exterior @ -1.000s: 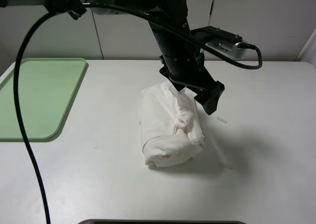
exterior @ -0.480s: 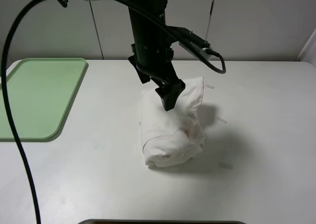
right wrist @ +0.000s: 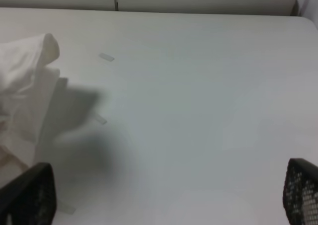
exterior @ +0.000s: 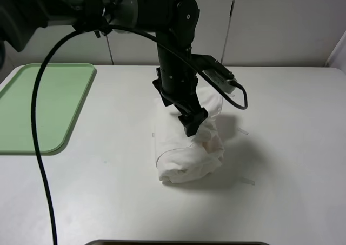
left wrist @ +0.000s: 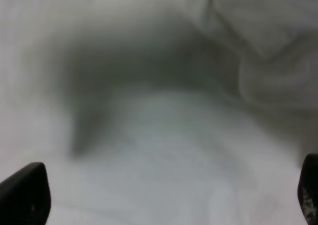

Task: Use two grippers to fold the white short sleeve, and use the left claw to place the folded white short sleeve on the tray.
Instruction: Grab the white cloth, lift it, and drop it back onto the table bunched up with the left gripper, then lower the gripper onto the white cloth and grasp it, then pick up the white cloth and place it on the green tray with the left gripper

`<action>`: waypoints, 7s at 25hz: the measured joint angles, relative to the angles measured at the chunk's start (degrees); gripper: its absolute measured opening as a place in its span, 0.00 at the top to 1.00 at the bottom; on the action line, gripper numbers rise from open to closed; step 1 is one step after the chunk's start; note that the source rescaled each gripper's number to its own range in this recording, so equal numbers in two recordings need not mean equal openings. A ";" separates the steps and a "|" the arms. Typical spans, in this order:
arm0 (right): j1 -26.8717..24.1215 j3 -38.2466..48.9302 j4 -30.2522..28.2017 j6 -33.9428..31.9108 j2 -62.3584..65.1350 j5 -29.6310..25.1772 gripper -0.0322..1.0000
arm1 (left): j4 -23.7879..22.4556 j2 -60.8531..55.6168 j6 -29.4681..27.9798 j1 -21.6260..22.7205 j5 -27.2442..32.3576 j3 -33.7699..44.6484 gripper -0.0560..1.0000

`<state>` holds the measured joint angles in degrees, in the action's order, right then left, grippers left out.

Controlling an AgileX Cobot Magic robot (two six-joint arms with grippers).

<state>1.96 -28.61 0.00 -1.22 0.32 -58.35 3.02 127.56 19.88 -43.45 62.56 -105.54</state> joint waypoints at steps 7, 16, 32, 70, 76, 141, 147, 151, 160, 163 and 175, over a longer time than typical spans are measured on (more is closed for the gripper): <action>0.00 0.00 0.31 0.00 0.00 0.00 0.00 | 0.00 2.66 0.25 -2.81 -6.91 0.00 0.00; 0.00 0.00 0.47 0.00 0.00 0.00 0.00 | 0.00 3.46 0.32 -5.60 -14.75 0.00 0.00; 0.00 0.00 0.48 0.00 0.00 -0.06 0.00 | 4.56 -1.63 0.43 -6.29 -18.47 -0.89 0.00; 0.00 0.00 0.65 0.00 0.00 0.01 0.00 | 8.03 -6.42 -22.51 3.90 -13.88 19.69 0.00; 0.00 0.00 0.65 0.00 0.00 0.01 0.00 | 11.54 -6.42 -23.32 3.90 -19.86 23.28 0.00; 0.00 0.00 0.65 0.00 0.00 0.01 0.00 | -6.10 -14.41 2.46 36.58 -22.33 30.90 0.73; 0.00 0.00 0.65 0.00 0.00 0.01 0.00 | -7.92 -14.41 9.47 42.69 -22.51 30.90 0.73; 0.00 0.00 0.65 0.00 0.00 0.01 0.00 | -9.78 -14.41 14.43 45.60 -23.62 30.90 0.73; 0.00 0.00 0.65 0.00 0.00 0.01 0.00 | -11.78 -14.41 23.08 52.51 -28.03 30.90 0.73; 0.00 0.00 0.65 0.00 0.00 0.01 0.00 | -11.80 -14.41 24.90 54.45 -29.16 30.90 0.73; 0.00 0.00 0.65 0.00 0.00 0.01 0.00 | -10.35 -14.41 25.24 55.22 -31.07 30.90 0.21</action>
<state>1.96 -28.61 0.65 -1.22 0.32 -58.34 -7.33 113.16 45.13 11.76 31.49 -74.64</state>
